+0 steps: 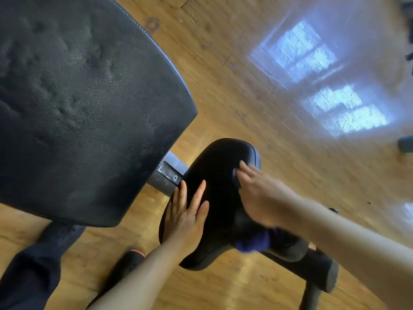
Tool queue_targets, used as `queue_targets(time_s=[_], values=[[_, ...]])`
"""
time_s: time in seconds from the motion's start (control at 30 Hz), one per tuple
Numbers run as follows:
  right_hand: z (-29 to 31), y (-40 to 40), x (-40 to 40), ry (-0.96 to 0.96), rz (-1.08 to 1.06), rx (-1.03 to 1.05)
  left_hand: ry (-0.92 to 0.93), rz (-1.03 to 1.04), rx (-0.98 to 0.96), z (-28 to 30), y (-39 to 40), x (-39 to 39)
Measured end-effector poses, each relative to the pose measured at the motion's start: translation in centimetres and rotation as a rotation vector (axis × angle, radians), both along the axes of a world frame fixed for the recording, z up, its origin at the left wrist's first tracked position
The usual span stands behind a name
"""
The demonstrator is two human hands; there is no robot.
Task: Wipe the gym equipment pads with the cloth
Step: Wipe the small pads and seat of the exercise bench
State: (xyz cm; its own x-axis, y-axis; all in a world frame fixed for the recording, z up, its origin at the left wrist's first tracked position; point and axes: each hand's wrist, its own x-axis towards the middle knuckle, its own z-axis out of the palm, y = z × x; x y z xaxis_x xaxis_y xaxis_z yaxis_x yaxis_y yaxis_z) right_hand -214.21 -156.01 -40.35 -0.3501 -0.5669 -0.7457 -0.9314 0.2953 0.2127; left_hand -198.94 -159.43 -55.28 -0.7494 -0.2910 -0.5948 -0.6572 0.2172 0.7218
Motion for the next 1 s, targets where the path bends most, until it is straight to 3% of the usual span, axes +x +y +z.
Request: queue_targets(time_s=[0.1, 0.2, 0.3, 0.4, 0.5, 0.6, 0.73, 0.9, 1.0], values=[[-2.9, -2.0, -1.8, 0.002, -0.136, 0.015, -0.001, -0.043, 0.027, 0.2, -0.5, 0.3], [-0.3, 0.2, -0.9, -0.037, -0.174, 0.034, -0.042, -0.068, 0.056, 0.4, -0.9, 0.3], [3.1, 2.8, -0.3, -0.137, -0.393, -0.032, -0.068, -0.059, 0.056, 0.7, -0.9, 0.2], [2.2, 2.2, -0.6, -0.216, -0.494, -0.068, -0.07, -0.051, 0.031, 1.0, -0.7, 0.2], [-0.9, -0.2, -1.3, -0.225, -0.459, -0.122, -0.062, -0.063, 0.029, 0.9, -0.9, 0.0], [-2.0, -1.2, -1.1, -0.07, -0.43, -0.104, -0.053, -0.071, 0.062, 0.7, -1.0, 0.1], [0.8, 0.8, 2.3, 0.175, -0.298, -0.131, -0.063, -0.048, 0.08, 0.7, -0.9, 0.1], [2.0, 3.4, 3.8, 0.086, -0.228, -0.263, -0.049, -0.033, 0.03, 0.4, -0.4, 0.1], [1.6, 2.8, 3.7, 0.062, -0.151, -0.217, -0.048, -0.013, 0.004, 0.2, -0.2, 0.1]])
